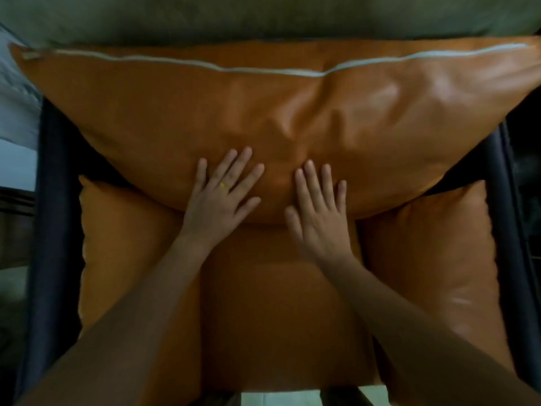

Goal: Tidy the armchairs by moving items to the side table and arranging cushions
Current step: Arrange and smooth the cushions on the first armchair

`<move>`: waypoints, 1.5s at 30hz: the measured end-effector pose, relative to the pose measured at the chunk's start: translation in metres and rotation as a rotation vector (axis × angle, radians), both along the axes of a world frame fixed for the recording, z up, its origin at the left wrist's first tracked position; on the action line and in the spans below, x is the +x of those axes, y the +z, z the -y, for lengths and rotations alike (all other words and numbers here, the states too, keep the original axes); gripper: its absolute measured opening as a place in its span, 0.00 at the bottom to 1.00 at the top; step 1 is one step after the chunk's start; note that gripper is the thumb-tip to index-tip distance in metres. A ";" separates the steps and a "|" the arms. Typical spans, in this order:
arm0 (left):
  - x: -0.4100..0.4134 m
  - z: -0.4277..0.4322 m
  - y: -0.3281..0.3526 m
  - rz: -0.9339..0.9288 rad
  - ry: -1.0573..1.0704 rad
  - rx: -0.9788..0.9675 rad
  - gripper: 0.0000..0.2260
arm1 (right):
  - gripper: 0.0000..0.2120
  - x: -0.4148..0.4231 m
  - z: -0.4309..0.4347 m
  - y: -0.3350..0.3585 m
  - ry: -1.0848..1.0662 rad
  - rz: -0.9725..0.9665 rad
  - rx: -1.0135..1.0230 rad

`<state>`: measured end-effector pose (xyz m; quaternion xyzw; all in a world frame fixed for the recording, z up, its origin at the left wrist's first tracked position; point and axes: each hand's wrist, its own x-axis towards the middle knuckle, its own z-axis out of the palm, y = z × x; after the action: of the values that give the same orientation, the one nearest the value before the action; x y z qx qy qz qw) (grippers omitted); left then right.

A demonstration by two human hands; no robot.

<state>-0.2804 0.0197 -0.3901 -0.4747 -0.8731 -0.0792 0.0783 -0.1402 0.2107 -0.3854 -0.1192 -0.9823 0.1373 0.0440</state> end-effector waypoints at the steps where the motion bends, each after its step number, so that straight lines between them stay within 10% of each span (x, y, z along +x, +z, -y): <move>1: -0.016 -0.001 -0.013 -0.058 -0.015 -0.007 0.31 | 0.30 -0.011 -0.009 -0.015 -0.009 -0.031 0.028; 5: -0.040 0.024 -0.038 -0.201 0.041 -0.007 0.29 | 0.29 -0.012 -0.043 -0.048 -0.011 -0.101 0.129; 13: 0.058 0.029 -0.004 0.244 0.617 0.134 0.28 | 0.33 0.050 0.006 -0.019 -0.499 0.102 -0.154; 17: 0.060 0.016 -0.016 0.063 0.162 -0.072 0.41 | 0.37 0.032 0.014 -0.011 -0.204 0.081 -0.007; 21: 0.037 0.015 -0.025 0.088 0.144 -0.182 0.46 | 0.41 0.025 -0.008 -0.024 -0.121 0.173 0.078; 29: 0.201 0.088 -0.029 0.749 0.596 -0.308 0.33 | 0.43 0.068 0.040 -0.004 -0.167 0.499 -0.221; 38: 0.337 0.142 0.017 0.681 0.903 -0.179 0.32 | 0.35 0.076 0.130 0.042 0.293 0.608 -0.536; 45: 0.330 0.193 0.064 0.625 1.167 0.152 0.30 | 0.32 0.052 0.217 0.078 0.717 0.475 -0.269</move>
<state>0.0494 -0.1730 -0.3257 0.1280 -0.9604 -0.2191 -0.1154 -0.0881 -0.0066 -0.3075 0.1956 -0.9179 0.2393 -0.2488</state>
